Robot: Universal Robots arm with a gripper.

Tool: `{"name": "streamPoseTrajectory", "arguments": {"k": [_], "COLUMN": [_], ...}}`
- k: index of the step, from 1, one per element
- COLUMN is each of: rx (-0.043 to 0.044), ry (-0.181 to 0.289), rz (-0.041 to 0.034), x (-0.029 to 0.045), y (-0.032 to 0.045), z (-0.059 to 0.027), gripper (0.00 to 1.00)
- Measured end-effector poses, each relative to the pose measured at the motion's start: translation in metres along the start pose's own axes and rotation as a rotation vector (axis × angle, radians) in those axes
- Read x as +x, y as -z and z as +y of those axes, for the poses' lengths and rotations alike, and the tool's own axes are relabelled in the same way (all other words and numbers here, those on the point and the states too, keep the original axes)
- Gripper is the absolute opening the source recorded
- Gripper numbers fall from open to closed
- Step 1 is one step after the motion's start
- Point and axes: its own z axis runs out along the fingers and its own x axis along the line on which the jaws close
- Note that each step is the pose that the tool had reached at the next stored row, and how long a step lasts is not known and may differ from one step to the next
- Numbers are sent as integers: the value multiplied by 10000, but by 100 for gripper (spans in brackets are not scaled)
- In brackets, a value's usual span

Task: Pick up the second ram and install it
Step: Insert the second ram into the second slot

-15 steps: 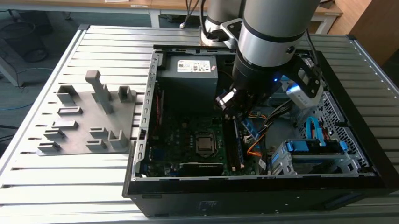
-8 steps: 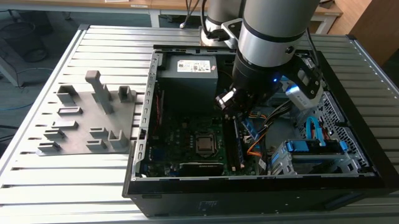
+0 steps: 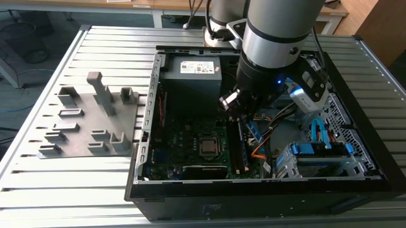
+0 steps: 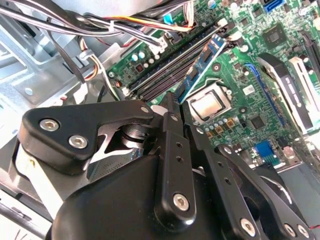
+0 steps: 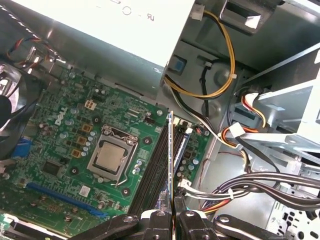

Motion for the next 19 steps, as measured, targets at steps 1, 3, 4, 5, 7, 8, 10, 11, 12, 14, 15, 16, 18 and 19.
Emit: {"name": "streamPoseTrajectory", "arguments": {"k": [1,3,4,5,7,8,10,11,12,14,15,16,18,19], "rx": [3,11,16,23,42,58,110,139,199,294,318,337,373,390], "ry": [-46,-139,-188,-241,-369,-444,-594,-658,-730,-905,-1050,-1215,-1554,-1723], "rz": [-3,-8,-11,-13,-17,-18,-11,-7,8,28,24,19,8,1], "x": [0,0,0,0,0,0,0,-2,-1,-2,-2,-1,-1,-1], "y": [0,0,-1,0,-1,-1,0,-1,-1,-1,-3,-4,-5,-6], "z": [0,0,0,0,0,0,0,0,0,-1,-1,-1,-1,-1], "gripper": [14,14,14,14,14,14,14,14,14,14,14,14,14,14]}}
